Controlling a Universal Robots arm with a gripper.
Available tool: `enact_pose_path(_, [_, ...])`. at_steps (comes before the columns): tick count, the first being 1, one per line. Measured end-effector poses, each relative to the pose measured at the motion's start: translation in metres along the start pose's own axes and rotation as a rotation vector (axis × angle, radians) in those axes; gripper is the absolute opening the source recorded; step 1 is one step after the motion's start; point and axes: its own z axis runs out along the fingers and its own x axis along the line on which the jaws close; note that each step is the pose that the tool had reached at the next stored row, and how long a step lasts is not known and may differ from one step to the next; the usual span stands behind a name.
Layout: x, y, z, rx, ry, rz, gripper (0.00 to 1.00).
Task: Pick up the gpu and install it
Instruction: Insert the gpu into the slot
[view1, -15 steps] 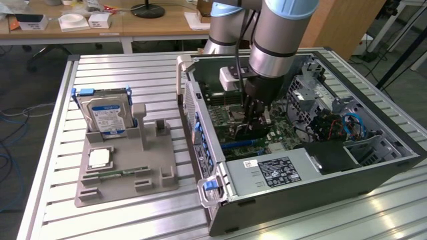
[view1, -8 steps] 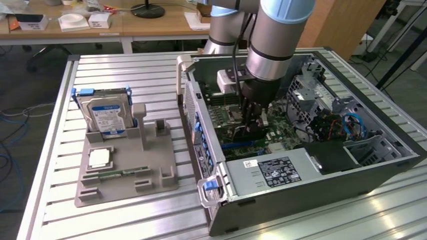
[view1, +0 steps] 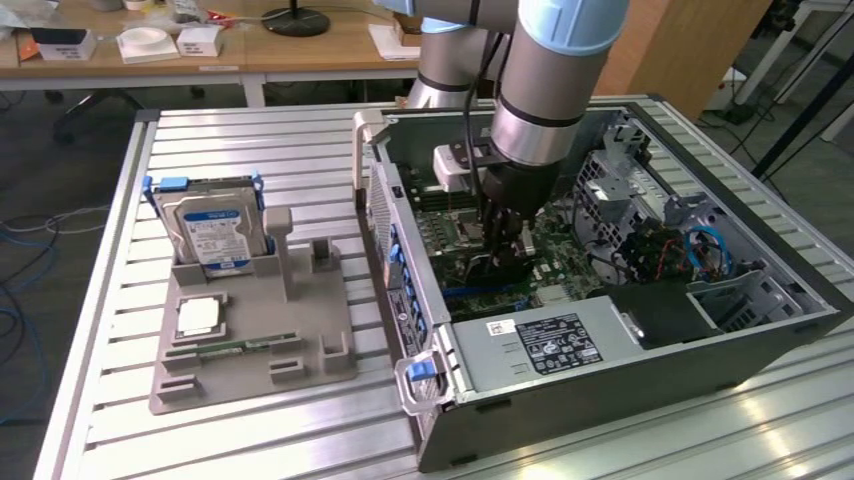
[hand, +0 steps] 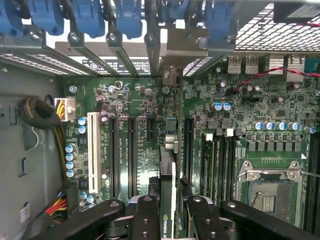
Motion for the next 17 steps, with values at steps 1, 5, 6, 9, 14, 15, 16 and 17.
enact_pose_path(1, [-0.0002,0.0,-0.0003,0.0002,-0.0004,0.0,0.26])
enact_pose_path(5, [-0.0005,-0.0001,-0.0031,-0.0005,0.0016,0.0,0.26])
enact_pose_path(6, [-0.0005,-0.0001,-0.0038,-0.0006,0.0031,0.0,0.26])
enact_pose_path(9, [-0.0007,-0.0002,-0.0067,-0.0008,0.0053,0.0,0.26])
enact_pose_path(14, [-0.0007,-0.0027,-0.0069,-0.0011,0.0058,0.0,0.26])
enact_pose_path(15, [-0.0007,-0.0031,-0.0068,-0.001,0.0057,0.0,0.26])
enact_pose_path(16, [-0.0007,-0.003,-0.0068,-0.001,0.0058,0.0,0.26])
enact_pose_path(17, [-0.0007,-0.003,-0.0068,-0.001,0.0059,0.0,0.26])
